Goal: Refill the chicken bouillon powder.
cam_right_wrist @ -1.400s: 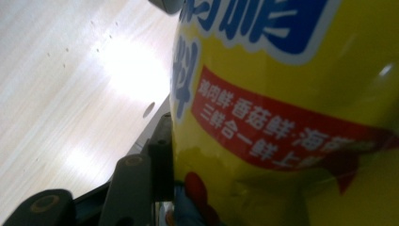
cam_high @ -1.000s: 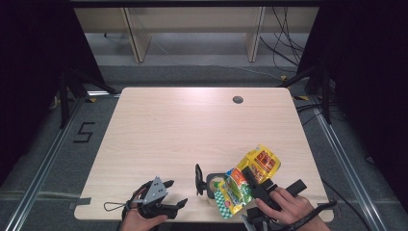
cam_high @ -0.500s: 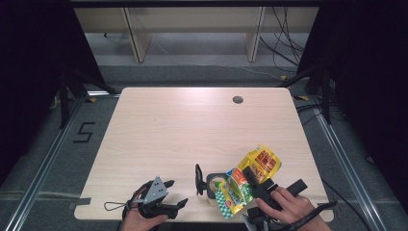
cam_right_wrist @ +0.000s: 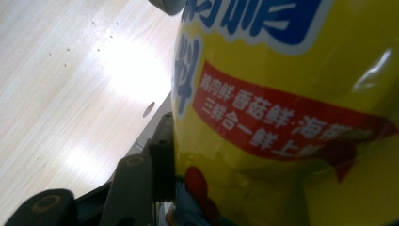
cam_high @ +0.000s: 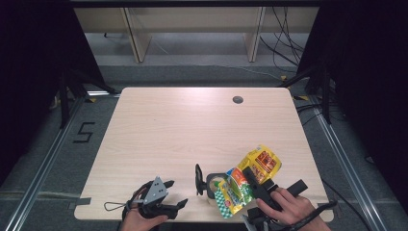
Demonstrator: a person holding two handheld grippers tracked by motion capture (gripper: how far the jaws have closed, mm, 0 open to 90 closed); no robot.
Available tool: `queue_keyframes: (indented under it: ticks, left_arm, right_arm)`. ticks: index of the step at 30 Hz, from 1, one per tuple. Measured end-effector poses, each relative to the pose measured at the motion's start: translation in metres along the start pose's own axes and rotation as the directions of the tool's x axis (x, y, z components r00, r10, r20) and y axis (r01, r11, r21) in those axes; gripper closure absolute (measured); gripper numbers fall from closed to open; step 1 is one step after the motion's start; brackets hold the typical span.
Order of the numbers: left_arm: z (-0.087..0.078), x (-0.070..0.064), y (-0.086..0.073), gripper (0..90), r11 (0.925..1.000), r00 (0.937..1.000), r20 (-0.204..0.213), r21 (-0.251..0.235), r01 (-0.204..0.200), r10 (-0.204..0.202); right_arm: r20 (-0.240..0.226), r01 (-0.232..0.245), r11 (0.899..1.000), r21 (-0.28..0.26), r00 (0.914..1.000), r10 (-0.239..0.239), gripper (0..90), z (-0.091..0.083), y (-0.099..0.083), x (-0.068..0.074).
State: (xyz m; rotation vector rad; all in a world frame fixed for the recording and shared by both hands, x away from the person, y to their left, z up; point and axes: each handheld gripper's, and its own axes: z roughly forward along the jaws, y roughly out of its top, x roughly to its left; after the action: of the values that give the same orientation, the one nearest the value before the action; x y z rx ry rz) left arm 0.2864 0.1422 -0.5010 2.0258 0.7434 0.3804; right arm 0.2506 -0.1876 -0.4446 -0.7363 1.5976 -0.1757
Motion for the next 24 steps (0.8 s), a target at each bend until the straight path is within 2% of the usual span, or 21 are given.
queue_keyframes:
  ticks: [2,3,4,5,7,8,9,12,13,14,15,16,17,18,20,21,22,23,24]
  left_arm:
    - [0.0008,-0.0008,-0.0007,22.8,1.0000,0.9999,0.007,0.003,0.008,-0.008]
    - [0.0001,-0.0007,-0.0010,22.8,0.9999,1.0000,0.004,0.010,-0.002,0.002]
    - [0.0000,-0.0013,-0.0007,22.8,1.0000,1.0000,0.007,-0.001,0.002,-0.002]
    - [0.0002,-0.0016,-0.0006,22.8,0.9999,0.9999,0.006,-0.005,0.012,-0.012]
    - [0.0001,0.0002,-0.0005,22.8,1.0000,1.0000,0.001,-0.004,-0.007,0.007]
    - [-0.0003,-0.0004,-0.0005,22.8,1.0000,1.0000,0.003,-0.001,-0.001,0.001]
    - [0.0003,-0.0007,-0.0010,22.8,0.9999,0.9999,0.009,-0.010,0.010,-0.010]
    - [-0.0008,0.0004,-0.0001,22.8,0.9999,0.9999,-0.004,0.010,-0.011,0.011]
    - [0.0002,-0.0016,-0.0007,22.8,0.9999,0.9999,0.007,-0.007,0.014,-0.014]
    - [0.0004,-0.0018,-0.0010,22.8,0.9998,0.9998,0.009,-0.010,0.016,-0.016]
    - [-0.0010,-0.0017,-0.0004,22.8,0.9999,0.9999,0.007,-0.003,0.013,-0.013]
    - [-0.0008,-0.0013,-0.0002,22.8,0.9999,0.9999,0.005,-0.008,0.012,-0.012]
    - [-0.0007,-0.0007,0.0000,22.8,0.9999,0.9998,0.010,-0.002,0.015,-0.015]
    - [-0.0004,-0.0001,-0.0002,22.8,1.0000,1.0000,0.000,0.000,-0.001,0.001]
    - [-0.0013,0.0005,-0.0007,22.8,0.9997,0.9999,-0.006,0.021,-0.014,0.014]
    - [0.0002,-0.0013,-0.0007,22.8,0.9999,0.9999,0.005,-0.007,0.012,-0.012]
    - [0.0007,-0.0010,-0.0005,22.8,0.9997,0.9998,0.009,-0.017,0.016,-0.016]
    - [-0.0002,-0.0002,0.0004,22.8,0.9999,1.0000,0.009,-0.010,-0.003,0.003]
    - [-0.0002,-0.0010,-0.0001,22.8,0.9999,1.0000,0.009,-0.011,0.005,-0.005]
  right_arm:
    - [-0.001,0.005,1.000,-0.010,1.0000,-0.005,54.7,0.0004,0.0029,0.0015]
    - [-0.001,0.002,1.000,-0.013,1.0000,-0.002,54.8,0.0010,0.0040,0.0017]
    - [0.033,-0.006,0.999,-0.042,0.9994,0.008,54.9,0.0036,0.0034,0.0039]
    - [0.028,-0.003,0.999,-0.039,0.9996,0.004,55.2,0.0026,0.0023,0.0031]
    - [0.011,-0.008,1.000,-0.013,0.9999,0.008,55.2,0.0003,0.0008,0.0003]
    - [0.004,-0.004,1.000,-0.006,1.0000,0.004,55.2,-0.0006,-0.0005,-0.0010]
    - [0.016,-0.027,1.000,-0.013,0.9995,0.027,55.3,0.0000,-0.0004,-0.0003]
    - [-0.015,0.008,1.000,-0.016,0.9999,-0.008,55.4,0.0008,0.0028,0.0004]
    - [-0.017,0.013,1.000,-0.014,0.9998,-0.013,55.6,0.0014,0.0041,0.0008]
    - [-0.032,0.013,1.000,-0.015,0.9994,-0.013,55.6,0.0017,0.0040,0.0002]
    - [0.015,0.003,1.000,-0.014,0.9999,-0.003,55.6,0.0011,0.0036,0.0019]
    - [0.002,0.006,1.000,-0.013,1.0000,-0.006,55.6,0.0000,0.0020,0.0003]
    - [0.010,0.000,1.000,-0.012,0.9999,0.001,55.6,-0.0001,0.0014,-0.0002]
    - [0.011,-0.012,1.000,-0.010,0.9999,0.012,55.7,-0.0006,0.0007,0.0000]
    - [0.007,0.004,1.000,-0.006,1.0000,-0.004,55.6,0.0000,0.0006,0.0000]
    - [0.001,0.005,1.000,-0.004,1.0000,-0.005,55.7,0.0001,0.0010,0.0010]
    - [-0.027,0.001,1.000,-0.009,0.9996,-0.001,55.7,0.0011,0.0012,0.0008]
    - [0.019,0.008,1.000,-0.013,0.9998,-0.008,55.6,0.0014,0.0007,0.0032]
    - [-0.005,0.016,1.000,-0.003,0.9999,-0.016,55.7,0.0010,0.0004,0.0020]
